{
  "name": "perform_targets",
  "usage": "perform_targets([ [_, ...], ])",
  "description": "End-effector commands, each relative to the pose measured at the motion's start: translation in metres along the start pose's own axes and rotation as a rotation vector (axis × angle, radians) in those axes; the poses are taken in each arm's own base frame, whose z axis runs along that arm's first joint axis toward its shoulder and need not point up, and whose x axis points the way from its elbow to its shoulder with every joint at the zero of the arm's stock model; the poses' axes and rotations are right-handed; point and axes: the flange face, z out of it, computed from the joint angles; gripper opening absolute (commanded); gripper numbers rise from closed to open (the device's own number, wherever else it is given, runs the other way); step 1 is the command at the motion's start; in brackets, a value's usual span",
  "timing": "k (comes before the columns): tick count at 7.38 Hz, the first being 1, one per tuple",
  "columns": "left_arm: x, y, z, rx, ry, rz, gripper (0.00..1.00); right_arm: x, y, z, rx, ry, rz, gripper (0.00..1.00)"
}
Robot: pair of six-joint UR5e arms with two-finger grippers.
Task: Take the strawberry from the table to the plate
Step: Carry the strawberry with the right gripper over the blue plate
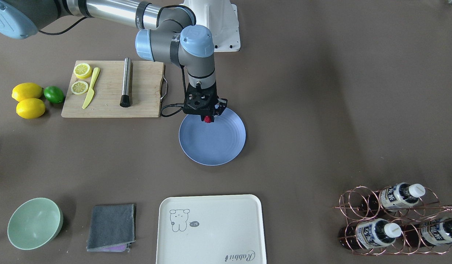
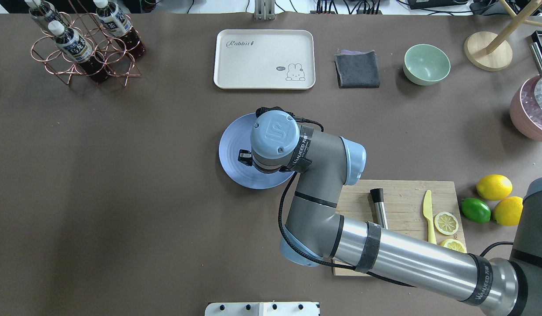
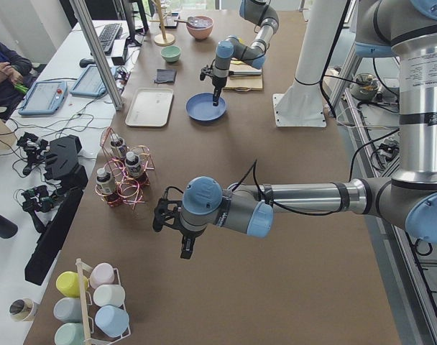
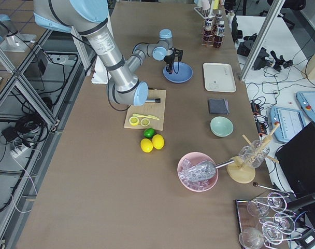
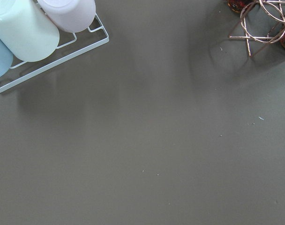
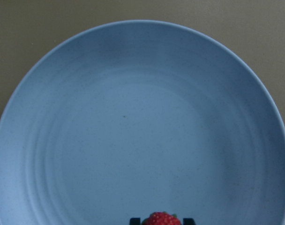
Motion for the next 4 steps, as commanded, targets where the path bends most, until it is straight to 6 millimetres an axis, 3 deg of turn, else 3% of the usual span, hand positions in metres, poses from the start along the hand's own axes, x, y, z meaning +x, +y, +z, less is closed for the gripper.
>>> perform_targets([
  [1,0.0005,0.0037,-0.0011,0.001,-0.001,0.0,0.98,0.003,-0.0052,0.01,0.016,0.022,0.001,0.0],
  [4,0.0001,0.0046,-0.0008,0.0,-0.001,-0.001,0.98,0.0019,-0.0044,0.0096,0.018,0.021,0.001,0.0],
])
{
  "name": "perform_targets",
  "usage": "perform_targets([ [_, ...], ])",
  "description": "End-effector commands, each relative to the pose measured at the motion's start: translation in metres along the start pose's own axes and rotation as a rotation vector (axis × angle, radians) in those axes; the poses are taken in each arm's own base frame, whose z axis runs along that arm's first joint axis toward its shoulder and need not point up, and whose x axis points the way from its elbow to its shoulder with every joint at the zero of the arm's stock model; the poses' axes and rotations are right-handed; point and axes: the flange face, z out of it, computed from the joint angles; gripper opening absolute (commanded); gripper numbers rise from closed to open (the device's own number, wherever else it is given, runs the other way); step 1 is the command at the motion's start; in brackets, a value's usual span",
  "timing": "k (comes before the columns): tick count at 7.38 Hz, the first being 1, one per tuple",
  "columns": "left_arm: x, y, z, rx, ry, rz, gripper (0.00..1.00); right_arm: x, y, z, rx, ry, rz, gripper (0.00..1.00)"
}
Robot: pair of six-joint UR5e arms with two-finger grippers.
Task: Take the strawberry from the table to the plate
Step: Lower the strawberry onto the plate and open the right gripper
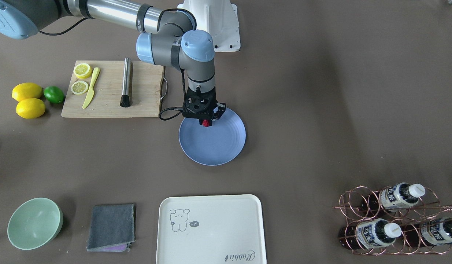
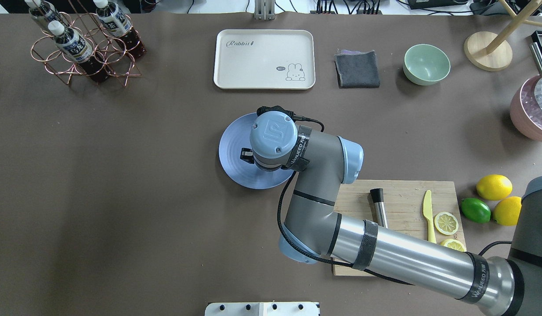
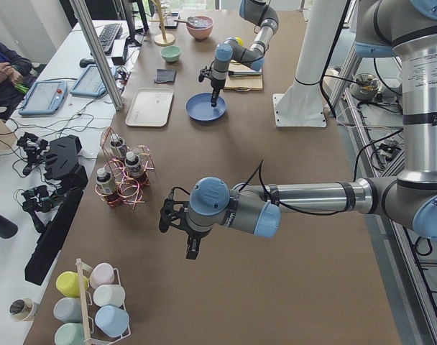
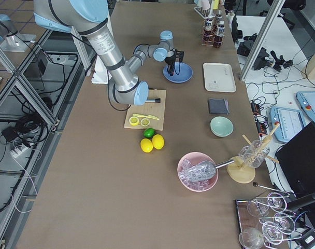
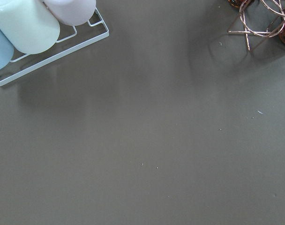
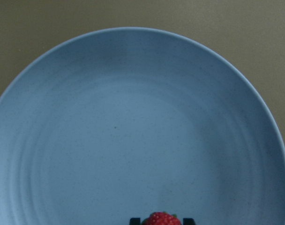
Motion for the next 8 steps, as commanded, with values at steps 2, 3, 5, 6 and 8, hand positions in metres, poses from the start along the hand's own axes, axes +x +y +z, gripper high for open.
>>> perform_targets([
  [2,0.0,-0.001,0.0,0.002,0.0,0.002,0.98,-0.007,-0.004,-0.006,0.007,-0.008,0.007,0.0],
  [3,0.0,-0.001,0.0,0.002,0.0,0.002,0.98,-0.013,-0.016,-0.003,0.016,0.002,0.013,0.0],
  [5,0.0,-0.001,0.0,0.002,0.0,0.002,0.98,-0.018,-0.028,0.002,0.022,0.019,0.019,0.0],
  [6,0.001,-0.001,-0.001,0.003,0.0,0.003,0.98,-0.018,-0.029,0.003,0.024,0.014,0.019,0.0],
  [8,0.001,-0.001,-0.001,0.003,0.0,0.003,0.98,-0.018,-0.031,0.01,0.025,0.005,0.021,0.0],
])
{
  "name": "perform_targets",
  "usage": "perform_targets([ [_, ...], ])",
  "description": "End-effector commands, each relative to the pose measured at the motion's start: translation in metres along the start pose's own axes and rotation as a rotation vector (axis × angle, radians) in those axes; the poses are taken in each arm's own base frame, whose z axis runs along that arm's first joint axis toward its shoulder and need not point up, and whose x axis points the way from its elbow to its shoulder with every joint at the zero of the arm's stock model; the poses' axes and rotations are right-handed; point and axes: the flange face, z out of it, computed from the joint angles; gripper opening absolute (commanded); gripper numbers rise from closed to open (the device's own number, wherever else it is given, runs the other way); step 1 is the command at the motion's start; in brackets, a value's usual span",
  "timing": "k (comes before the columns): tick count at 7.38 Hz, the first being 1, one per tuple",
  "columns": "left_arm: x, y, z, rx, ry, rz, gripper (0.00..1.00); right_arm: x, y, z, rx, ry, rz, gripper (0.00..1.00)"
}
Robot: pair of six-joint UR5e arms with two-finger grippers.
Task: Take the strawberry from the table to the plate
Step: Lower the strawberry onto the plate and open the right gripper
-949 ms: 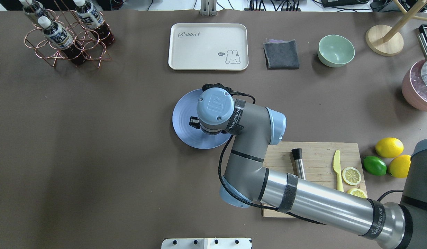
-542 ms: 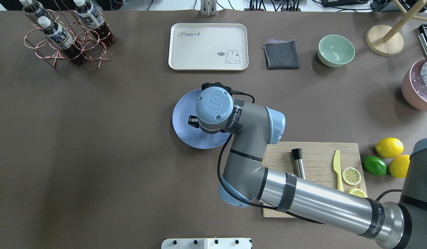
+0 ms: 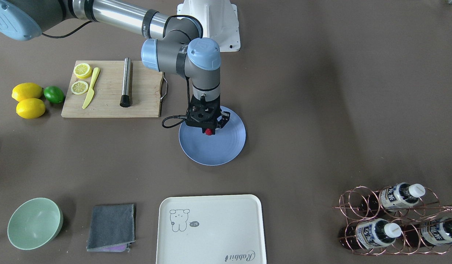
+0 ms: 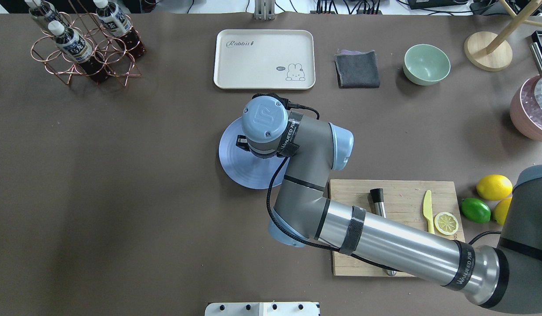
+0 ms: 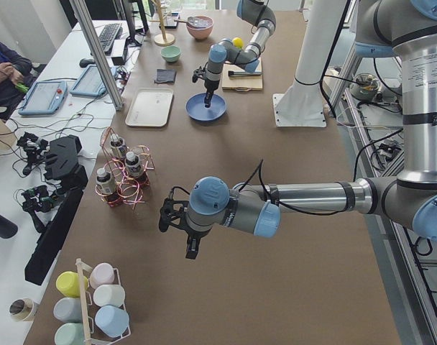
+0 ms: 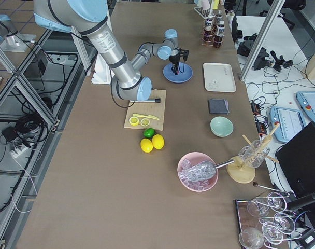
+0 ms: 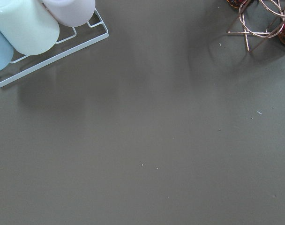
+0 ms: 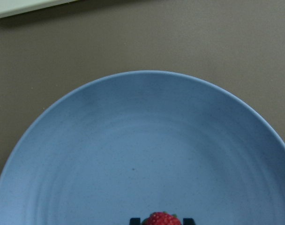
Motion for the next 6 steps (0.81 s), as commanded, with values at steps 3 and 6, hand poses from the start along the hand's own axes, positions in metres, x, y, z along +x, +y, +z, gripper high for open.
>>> perform_targets([
  [3,0.0,0.0,0.0,-0.001,0.0,-0.001,0.98,0.001,-0.003,0.005,0.0,-0.008,-0.002,0.63],
  [6,0.0,-0.001,0.0,0.0,0.002,0.0,0.98,0.003,-0.041,-0.027,-0.024,-0.052,-0.007,1.0],
])
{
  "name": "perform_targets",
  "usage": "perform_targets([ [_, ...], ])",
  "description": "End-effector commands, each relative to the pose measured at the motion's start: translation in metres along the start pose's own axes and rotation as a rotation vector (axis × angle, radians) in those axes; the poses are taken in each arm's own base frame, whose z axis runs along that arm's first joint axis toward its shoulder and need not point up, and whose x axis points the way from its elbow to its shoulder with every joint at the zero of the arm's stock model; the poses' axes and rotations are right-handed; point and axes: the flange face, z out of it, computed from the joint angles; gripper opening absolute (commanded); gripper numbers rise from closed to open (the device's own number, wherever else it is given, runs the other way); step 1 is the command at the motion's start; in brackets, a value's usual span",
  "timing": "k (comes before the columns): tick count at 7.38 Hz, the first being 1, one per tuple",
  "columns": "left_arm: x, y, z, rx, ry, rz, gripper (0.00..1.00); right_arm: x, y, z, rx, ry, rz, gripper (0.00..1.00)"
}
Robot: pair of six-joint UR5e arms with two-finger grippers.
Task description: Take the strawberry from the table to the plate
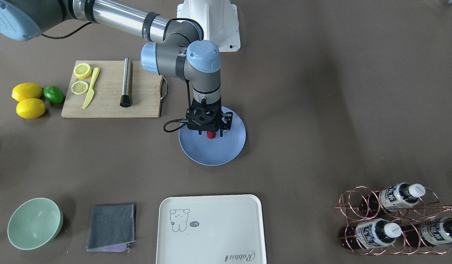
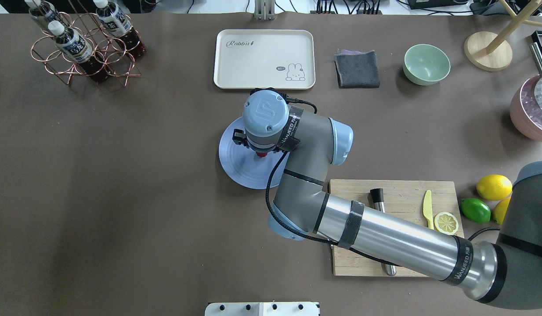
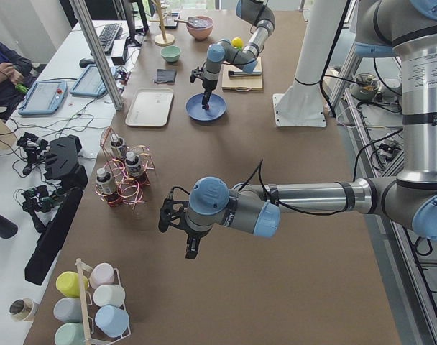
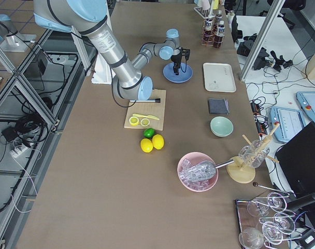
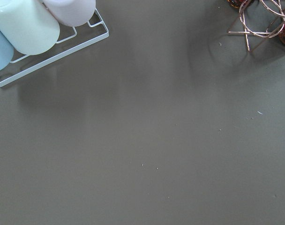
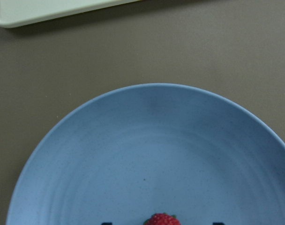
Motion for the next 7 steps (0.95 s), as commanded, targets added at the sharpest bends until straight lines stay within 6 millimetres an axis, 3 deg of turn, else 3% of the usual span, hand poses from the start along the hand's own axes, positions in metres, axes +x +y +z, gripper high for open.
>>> perform_targets([
  [1,0.0,0.0,0.0,0.0,0.001,0.001,0.98,0.021,-0.06,-0.048,-0.045,-0.036,0.026,1.0],
  [2,0.0,0.001,0.0,-0.001,0.003,-0.001,0.98,0.047,-0.094,-0.084,-0.066,-0.003,-0.013,1.0],
  [3,0.0,0.002,0.001,-0.003,0.01,-0.003,0.98,0.101,-0.127,-0.122,-0.088,0.01,-0.081,1.0],
  [4,0.0,0.002,0.0,-0.003,0.011,-0.005,0.98,0.175,-0.149,-0.147,-0.116,0.002,-0.127,1.0],
  [6,-0.001,0.001,-0.002,0.003,0.011,0.0,0.98,0.317,-0.213,-0.207,-0.119,0.056,-0.177,1.0],
  [7,-0.002,0.002,-0.002,0.003,0.009,-0.002,0.98,0.387,-0.226,-0.228,-0.126,0.109,-0.22,1.0],
])
